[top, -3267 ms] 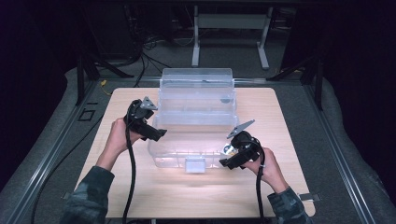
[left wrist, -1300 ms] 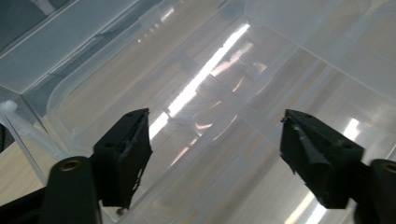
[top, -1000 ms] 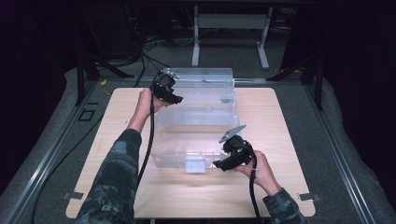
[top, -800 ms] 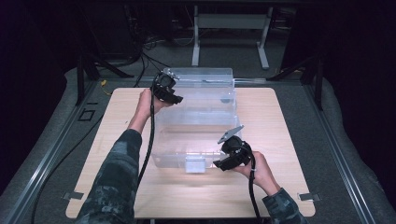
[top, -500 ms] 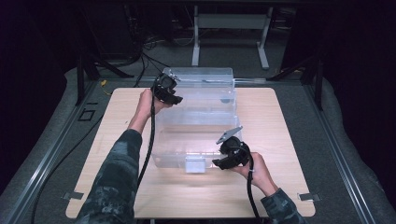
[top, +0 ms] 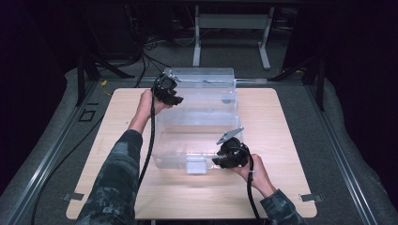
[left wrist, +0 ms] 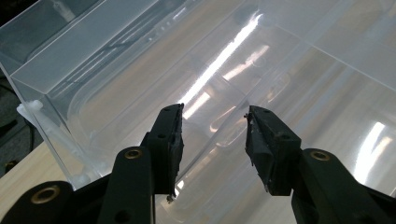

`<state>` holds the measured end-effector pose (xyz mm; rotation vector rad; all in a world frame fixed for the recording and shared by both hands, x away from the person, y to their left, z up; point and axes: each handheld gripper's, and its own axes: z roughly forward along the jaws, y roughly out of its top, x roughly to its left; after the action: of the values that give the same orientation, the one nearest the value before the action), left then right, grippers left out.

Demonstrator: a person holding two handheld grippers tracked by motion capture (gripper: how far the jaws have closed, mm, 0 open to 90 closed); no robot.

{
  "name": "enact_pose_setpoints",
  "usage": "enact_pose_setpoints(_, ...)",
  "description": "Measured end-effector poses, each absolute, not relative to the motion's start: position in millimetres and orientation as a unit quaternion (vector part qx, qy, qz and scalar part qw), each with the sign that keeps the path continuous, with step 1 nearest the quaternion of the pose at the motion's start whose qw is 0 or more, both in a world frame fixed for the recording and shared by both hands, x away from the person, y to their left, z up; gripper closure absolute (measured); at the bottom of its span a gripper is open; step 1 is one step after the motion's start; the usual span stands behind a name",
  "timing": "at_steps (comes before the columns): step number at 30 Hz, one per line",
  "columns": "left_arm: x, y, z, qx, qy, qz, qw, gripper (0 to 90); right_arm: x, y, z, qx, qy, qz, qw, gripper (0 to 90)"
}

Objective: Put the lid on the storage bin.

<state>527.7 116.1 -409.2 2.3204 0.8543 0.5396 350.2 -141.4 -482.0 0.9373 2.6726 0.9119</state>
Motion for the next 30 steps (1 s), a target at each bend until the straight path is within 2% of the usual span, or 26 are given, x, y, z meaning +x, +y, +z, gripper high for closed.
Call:
enact_pose_setpoints(16, 525.9, 114.0, -405.3, 0.887, 0.303, 0.203, 0.285, 65.3, 342.9, -132.9, -485.1, 0.292, 0.893, 0.318, 0.125, 64.6)
enact_pose_setpoints(30, 522.4, 110.1, -395.1, 0.896, 0.285, 0.208, 0.270, 75.3, 342.3, -130.8, -485.6, 0.291, 0.893, 0.318, 0.132, 64.0)
